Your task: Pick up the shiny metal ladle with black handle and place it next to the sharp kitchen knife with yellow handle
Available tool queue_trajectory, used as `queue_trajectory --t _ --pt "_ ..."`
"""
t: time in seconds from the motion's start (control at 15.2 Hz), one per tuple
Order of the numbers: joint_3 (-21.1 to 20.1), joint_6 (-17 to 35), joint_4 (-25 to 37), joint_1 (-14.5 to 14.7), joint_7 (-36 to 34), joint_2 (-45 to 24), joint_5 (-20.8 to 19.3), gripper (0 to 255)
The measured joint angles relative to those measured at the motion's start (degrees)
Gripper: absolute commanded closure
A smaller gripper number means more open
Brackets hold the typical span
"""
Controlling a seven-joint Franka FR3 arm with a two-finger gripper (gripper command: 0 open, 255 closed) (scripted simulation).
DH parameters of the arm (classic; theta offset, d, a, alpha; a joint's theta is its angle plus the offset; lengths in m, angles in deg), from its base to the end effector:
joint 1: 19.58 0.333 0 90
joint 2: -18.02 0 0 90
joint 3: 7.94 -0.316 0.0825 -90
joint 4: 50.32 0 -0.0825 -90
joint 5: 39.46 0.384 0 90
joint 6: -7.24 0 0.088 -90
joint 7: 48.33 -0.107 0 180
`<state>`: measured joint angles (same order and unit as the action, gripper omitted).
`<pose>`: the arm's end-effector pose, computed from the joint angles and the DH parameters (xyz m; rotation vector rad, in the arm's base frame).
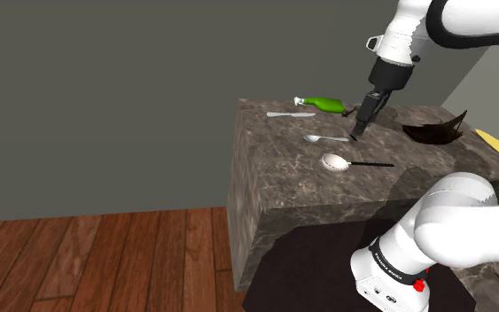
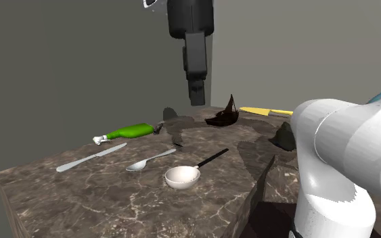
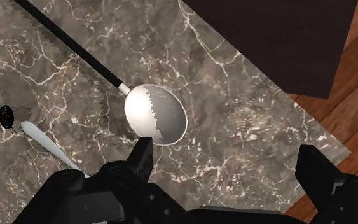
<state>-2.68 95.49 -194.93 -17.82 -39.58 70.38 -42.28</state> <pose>0.2672 -0.0276 0.5444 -3.1035 -0.2022 0.1080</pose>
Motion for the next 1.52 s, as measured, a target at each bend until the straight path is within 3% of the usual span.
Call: queue_trajectory --t 0.66,1.12,1.52 --pt "12.91 9.62 -17.67 1.4 28.51 10.87 -18.33 0" --pt "28.21 23.21 -24.22 -0.95 49.19 8.03 -36.19 0" --pt "33.34 30.41 -26.31 -1.65 51.09 3.58 -41.83 0"
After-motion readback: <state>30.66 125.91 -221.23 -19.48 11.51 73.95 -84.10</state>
